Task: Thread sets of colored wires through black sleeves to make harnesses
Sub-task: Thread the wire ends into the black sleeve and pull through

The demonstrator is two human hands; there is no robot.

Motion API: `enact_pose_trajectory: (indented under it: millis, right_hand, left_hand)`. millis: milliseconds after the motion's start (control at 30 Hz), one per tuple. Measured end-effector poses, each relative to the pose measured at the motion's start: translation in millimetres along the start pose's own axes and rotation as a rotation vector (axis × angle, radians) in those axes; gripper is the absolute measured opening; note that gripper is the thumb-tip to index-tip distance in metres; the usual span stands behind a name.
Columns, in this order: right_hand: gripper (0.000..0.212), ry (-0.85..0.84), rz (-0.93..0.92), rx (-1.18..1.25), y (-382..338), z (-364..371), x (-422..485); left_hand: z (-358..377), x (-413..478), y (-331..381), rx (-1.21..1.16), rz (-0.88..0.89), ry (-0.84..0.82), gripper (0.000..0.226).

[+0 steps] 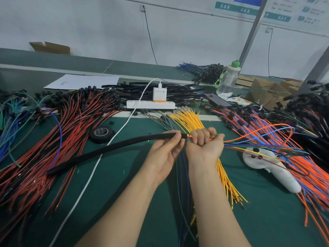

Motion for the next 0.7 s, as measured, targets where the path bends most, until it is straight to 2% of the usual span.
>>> enact_pose_trajectory:
  millis: [67,233,333,467,567,633,700]
  right_hand:
    - [0.054,-0.033,0.029,0.04,-2,2,-1]
    - [0.052,-0.046,-0.044,-0.141,-1,5,-4]
    - [0.057,-0.068,-0.082,-0.264,2,7,-2]
    - [0.068,-0.022,-0.108,-0.777,17,3,0]
    - [0.064,-0.083,0.049,-1.005,30,-3,-2]
    - [0.048,-0.113,0.099,-1.01,32,0,-4]
    - [0.03,-0.07,0.066,-0.786,17,5,-2]
  left_hand:
    - [0,0,-1,0.037,0.027,0.006,0.005]
    - [0,-1,-2,0.297,0.098,-0.038,0.007]
    - [2,-1,-2,0.343,0.108,-0.021,0.006]
    - [6,-1,0,0.262,0.109,-0.021,0.008]
    - [6,0,3,0.256,0.107,-0.014,0.012]
    - [4,2,8,0.239,0.136,0.009,0.012]
    - [1,3,16,0.189,0.149,0.046,0.009]
Point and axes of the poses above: each hand's wrist, its own x-axis towards the middle knuckle, its own z-axis out of the palm, y = z × x, the point moved 2 cm from there along x, towards the middle knuckle, and after that the axes turned 9 degrees about z, right-handed, at the moved point
